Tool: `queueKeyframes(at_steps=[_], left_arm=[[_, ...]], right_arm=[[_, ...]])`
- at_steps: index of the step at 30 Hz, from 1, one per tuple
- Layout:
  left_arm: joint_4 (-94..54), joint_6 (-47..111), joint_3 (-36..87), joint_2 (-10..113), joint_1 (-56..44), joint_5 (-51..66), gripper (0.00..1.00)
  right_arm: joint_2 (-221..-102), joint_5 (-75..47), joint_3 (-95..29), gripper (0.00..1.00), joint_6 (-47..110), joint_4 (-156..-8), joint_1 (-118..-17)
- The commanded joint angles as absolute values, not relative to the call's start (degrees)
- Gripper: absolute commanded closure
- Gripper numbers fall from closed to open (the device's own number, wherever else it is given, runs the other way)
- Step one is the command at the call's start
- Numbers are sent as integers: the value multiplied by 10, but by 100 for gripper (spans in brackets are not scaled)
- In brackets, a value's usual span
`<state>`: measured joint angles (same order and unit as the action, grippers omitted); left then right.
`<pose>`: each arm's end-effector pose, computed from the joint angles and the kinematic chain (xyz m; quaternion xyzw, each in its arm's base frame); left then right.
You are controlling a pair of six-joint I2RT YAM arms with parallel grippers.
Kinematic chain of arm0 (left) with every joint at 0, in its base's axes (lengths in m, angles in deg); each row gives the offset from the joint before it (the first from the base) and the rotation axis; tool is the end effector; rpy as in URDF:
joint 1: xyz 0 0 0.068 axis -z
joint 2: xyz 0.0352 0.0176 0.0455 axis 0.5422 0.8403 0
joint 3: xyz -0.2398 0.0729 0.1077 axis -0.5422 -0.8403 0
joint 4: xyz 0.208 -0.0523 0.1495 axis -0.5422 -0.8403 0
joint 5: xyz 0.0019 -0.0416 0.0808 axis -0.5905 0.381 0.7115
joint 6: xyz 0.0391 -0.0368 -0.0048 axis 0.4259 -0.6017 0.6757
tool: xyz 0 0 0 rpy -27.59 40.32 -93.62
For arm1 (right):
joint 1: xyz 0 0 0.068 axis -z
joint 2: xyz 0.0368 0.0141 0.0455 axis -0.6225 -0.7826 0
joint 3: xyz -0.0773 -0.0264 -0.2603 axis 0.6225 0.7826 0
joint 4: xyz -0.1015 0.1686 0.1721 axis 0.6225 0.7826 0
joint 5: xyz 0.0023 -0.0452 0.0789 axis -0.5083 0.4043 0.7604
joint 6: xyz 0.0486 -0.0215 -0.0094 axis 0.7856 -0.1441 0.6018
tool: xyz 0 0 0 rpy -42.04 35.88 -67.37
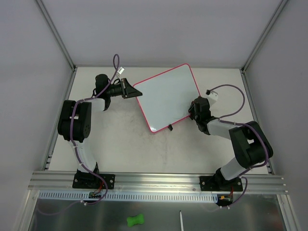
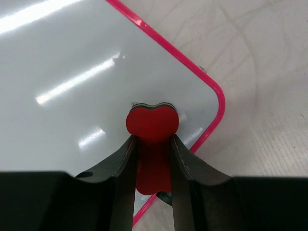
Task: Erase the whiteboard
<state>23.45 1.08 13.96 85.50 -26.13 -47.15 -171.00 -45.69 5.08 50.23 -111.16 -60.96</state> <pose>0.3981 -0.0787 0.2115 0.1492 0.7009 -0.5902 0.3716 0.2972 0.1074 0.1743 0.1307 0.8200 0.0573 0.5543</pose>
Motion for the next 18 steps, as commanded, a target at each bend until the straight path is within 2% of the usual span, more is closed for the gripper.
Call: queueKeyframes(at_steps=[1, 9, 18], left_arm=[[204, 37, 145, 849, -255, -494, 100], [200, 39, 147, 848, -254, -495, 100], [197, 41, 147, 846, -254, -495, 100]], right_arm=[[-1728, -382, 24, 100, 465, -1124, -678], [-1753, -363, -6, 100, 390, -1159, -737], [-1760, -366, -2, 100, 396, -1171, -738]])
